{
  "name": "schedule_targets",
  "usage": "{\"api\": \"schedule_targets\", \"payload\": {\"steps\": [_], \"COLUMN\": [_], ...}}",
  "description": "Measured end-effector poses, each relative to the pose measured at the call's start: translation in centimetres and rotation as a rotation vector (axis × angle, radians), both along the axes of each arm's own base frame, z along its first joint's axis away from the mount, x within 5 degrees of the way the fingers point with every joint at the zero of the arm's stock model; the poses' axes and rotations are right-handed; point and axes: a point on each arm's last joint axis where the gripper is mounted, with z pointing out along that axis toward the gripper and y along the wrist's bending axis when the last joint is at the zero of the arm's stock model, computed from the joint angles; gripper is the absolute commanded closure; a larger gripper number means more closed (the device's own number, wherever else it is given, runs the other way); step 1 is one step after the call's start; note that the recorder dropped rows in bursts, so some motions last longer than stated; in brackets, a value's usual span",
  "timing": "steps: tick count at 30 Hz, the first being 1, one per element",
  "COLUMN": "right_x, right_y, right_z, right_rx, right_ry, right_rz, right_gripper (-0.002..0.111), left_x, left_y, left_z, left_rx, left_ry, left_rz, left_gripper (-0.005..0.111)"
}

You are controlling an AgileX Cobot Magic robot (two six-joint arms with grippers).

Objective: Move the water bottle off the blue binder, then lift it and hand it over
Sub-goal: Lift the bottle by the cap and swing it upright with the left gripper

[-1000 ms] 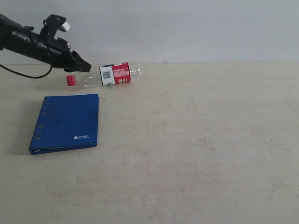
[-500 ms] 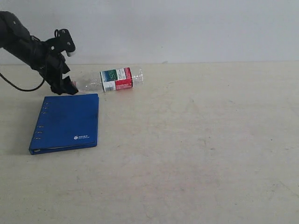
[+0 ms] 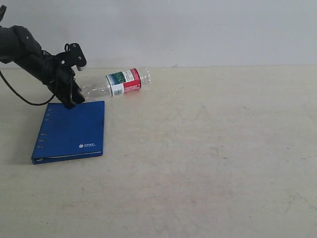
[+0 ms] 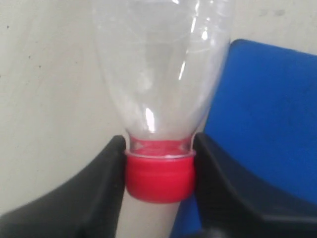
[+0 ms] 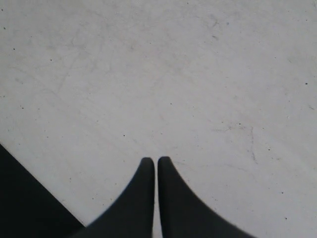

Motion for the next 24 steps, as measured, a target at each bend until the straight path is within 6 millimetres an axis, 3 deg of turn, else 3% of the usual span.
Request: {"api": "schedule_targets", "payload": {"steps": [4, 8, 13, 17, 24], "right_x": [0.0, 0.0, 0.0, 0.0, 0.0], "right_y": [0.0, 0.0, 0.0, 0.0, 0.0], "right_z": [0.0, 0.0, 0.0, 0.0, 0.0], "right_rx": [0.001, 0.001, 0.002, 0.003, 0.003], "right_ry": [0.001, 0.001, -0.001, -0.002, -0.002], "right_rz": [-0.002, -0.002, -0.002, -0.002, -0.002], "right_gripper": [0.108, 0.108, 0.108, 0.108, 0.108], "left_x": [0.0, 0.0, -0.5, -2.0, -5.2], "left_y": [0.0, 0.2, 0.1, -0.4, -4.4], "left_z": [0.0, 1.4, 6.6, 11.4, 16.3], "left_rx": [-0.003, 0.0, -0.02, -0.061, -0.097], "left_ry": [0.0, -0.02, -0.115, -0.144, -0.13], "left_rz": [0.018, 0.037, 0.045, 0.023, -0.109], "left_gripper": [0.102, 0.102, 0.102, 0.102, 0.102]}}
